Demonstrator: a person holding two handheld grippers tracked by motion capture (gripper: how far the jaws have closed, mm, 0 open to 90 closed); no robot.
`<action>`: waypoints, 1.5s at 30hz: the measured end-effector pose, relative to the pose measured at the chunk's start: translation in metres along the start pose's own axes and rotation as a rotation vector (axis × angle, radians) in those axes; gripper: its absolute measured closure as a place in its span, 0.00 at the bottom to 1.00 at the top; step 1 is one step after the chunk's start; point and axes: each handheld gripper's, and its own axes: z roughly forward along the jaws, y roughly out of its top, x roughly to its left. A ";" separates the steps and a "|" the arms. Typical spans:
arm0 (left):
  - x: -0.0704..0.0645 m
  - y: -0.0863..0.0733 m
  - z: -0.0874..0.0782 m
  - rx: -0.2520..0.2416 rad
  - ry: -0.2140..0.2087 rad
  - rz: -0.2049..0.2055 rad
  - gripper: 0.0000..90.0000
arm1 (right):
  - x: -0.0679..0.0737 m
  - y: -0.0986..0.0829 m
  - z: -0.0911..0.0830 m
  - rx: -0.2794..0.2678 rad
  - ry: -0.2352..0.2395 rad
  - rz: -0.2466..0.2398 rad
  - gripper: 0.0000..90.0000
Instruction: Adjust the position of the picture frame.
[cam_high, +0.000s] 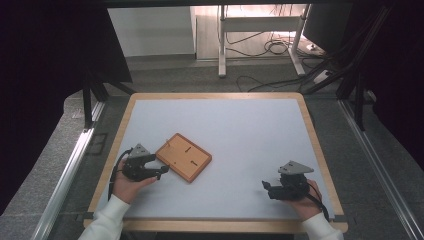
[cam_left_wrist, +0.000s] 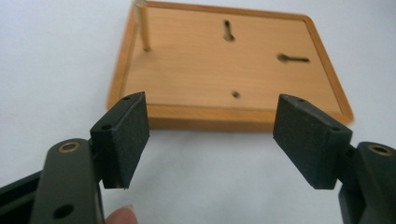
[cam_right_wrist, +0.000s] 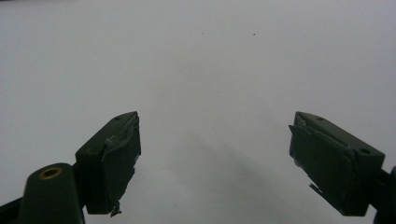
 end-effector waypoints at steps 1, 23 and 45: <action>0.000 0.000 0.000 0.000 0.000 0.000 0.29 | 0.000 0.000 0.000 0.000 0.000 0.000 0.18; 0.025 0.037 0.047 0.039 0.048 0.018 0.53 | 0.003 -0.002 0.000 0.000 -0.019 -0.030 0.18; 0.033 0.043 0.059 -0.001 0.066 0.026 0.93 | 0.002 -0.003 0.001 0.000 -0.028 -0.036 0.19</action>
